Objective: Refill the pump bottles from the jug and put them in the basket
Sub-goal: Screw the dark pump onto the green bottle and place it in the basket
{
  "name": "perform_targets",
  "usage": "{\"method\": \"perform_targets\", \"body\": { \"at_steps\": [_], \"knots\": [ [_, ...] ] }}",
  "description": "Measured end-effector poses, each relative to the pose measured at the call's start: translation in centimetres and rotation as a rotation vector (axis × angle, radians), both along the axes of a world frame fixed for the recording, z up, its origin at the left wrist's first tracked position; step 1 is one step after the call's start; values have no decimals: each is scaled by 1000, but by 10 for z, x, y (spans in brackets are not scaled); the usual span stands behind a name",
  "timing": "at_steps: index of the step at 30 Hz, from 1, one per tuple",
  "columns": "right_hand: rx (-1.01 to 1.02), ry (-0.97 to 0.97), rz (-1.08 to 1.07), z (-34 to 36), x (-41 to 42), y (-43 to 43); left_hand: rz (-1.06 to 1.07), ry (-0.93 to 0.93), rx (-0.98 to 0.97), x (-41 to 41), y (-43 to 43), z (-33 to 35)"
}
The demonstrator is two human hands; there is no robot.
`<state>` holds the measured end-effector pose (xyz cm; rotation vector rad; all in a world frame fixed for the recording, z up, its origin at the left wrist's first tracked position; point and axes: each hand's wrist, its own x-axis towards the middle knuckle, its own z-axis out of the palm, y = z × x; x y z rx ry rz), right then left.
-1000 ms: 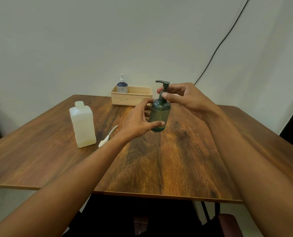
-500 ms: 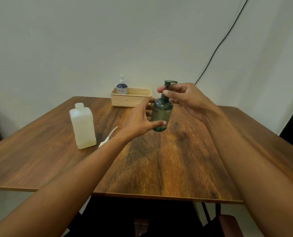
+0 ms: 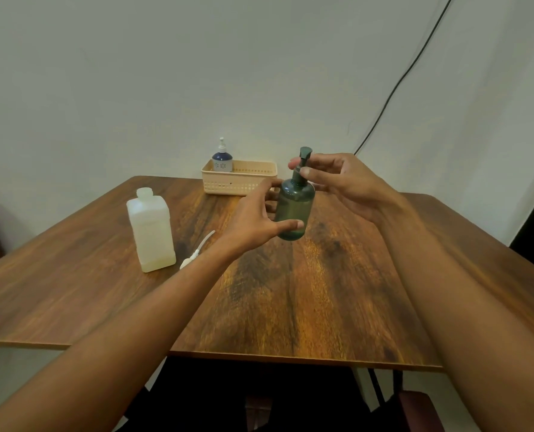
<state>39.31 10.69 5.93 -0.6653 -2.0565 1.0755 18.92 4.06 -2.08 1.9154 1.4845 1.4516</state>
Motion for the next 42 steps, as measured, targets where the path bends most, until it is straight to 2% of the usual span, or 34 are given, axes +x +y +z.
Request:
{"method": "perform_targets", "body": {
  "at_steps": [7, 9, 12, 15, 22, 28, 34, 42],
  "knots": [
    [122, -18, -238, -4, -13, 2, 0, 19, 20, 3, 1, -2],
    [94, -66, -215, -5, -11, 2, 1, 7, 12, 2, 2, -3],
    [16, -52, -64, -3, -2, 1, -9, 6, -1, 2, 2, -3],
    [60, -74, -15, -1, 2, 1, -7, 18, 7, 2, 3, -3],
    [213, 42, -291, -11, -17, 1, -10, 22, 26, 3, 4, 0],
    [102, 33, -137, -2, -5, -6, -6, 9, 14, 0, 7, 1],
    [270, -6, -303, 0, -10, -6, -3, 4, 12, 0, 8, 2],
    [320, 76, -421, -8, -30, 0, 31, 14, 21, 0, 10, 6]
  ]
}}
